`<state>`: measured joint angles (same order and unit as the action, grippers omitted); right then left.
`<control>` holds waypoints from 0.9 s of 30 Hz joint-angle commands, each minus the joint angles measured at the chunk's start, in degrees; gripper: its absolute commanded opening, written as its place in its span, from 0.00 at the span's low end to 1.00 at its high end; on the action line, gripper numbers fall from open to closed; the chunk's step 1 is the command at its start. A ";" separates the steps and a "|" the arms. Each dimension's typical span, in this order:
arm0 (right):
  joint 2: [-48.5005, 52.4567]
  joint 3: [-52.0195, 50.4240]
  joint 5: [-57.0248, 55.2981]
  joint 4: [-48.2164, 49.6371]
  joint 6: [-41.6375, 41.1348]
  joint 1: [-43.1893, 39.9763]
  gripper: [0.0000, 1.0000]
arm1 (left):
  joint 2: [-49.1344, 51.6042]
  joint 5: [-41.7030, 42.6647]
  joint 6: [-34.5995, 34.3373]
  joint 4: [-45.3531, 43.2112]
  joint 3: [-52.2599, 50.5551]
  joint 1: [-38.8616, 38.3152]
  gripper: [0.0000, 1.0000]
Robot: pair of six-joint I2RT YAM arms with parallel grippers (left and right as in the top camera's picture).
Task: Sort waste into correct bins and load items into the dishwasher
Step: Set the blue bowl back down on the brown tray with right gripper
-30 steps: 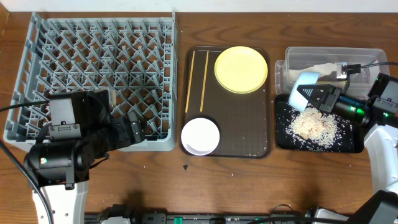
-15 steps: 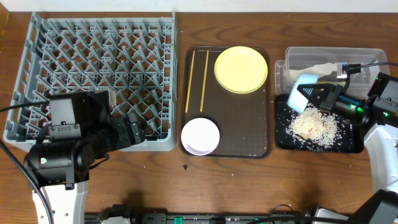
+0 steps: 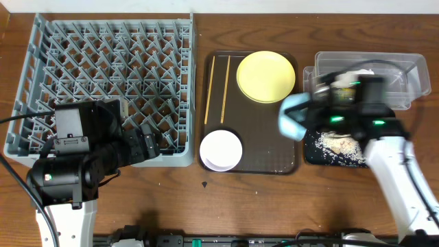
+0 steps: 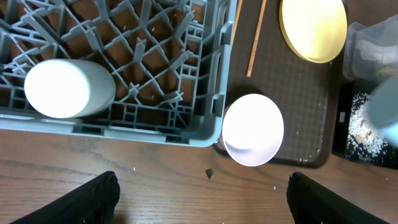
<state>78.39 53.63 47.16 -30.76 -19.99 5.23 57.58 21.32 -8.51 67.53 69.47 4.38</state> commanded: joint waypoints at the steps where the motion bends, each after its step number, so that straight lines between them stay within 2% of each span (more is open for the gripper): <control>1: 1.11 0.70 -29.75 -1.79 0.07 12.17 0.01 | 0.02 0.52 1.20 0.11 1.27 -0.24 0.87; 4: 3.26 0.70 -46.12 -1.42 0.09 20.94 0.01 | 0.02 0.52 1.20 0.11 1.27 -0.24 0.87; 6: 4.44 0.70 -52.35 -1.01 0.13 24.35 0.01 | 0.02 0.52 1.20 0.11 1.27 -0.24 0.87; 11: 7.48 0.70 -51.17 -0.63 0.28 27.17 0.02 | 0.02 0.55 1.18 0.09 1.27 -0.24 0.87; 14: 10.12 0.70 -51.10 -0.28 0.28 27.63 0.07 | 0.02 0.63 0.92 0.09 1.27 -0.24 0.87; 17: 10.75 0.70 -50.71 0.00 0.33 27.63 0.05 | 0.02 4.13 0.98 -0.79 1.27 -0.24 0.87; 19: 10.08 1.01 -50.69 0.17 0.33 27.63 0.08 | 0.02 4.87 0.98 -2.19 1.29 -0.24 0.87; 20: 9.75 1.42 -50.69 0.15 0.33 27.61 0.14 | 0.02 4.85 0.98 -2.95 1.31 -0.24 0.87; 22: 8.72 2.73 -49.92 -0.15 0.33 27.28 0.41 | 0.15 4.83 0.98 -4.48 1.46 -0.26 0.86; 23: 8.02 3.63 -48.89 -0.37 0.33 26.88 0.50 | 0.42 4.81 0.98 -5.14 1.64 -0.50 0.86; 25: 6.58 5.53 -46.42 -1.11 0.33 25.81 0.57 | 1.51 4.57 0.98 -6.23 2.19 -1.60 0.86; 27: 5.27 7.93 -43.78 -2.75 0.35 24.28 0.60 | 3.50 2.38 0.98 -6.60 3.08 -3.56 0.85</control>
<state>87.20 57.19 -0.10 -32.77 -19.90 31.62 58.94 24.82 -8.51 61.41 70.13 2.76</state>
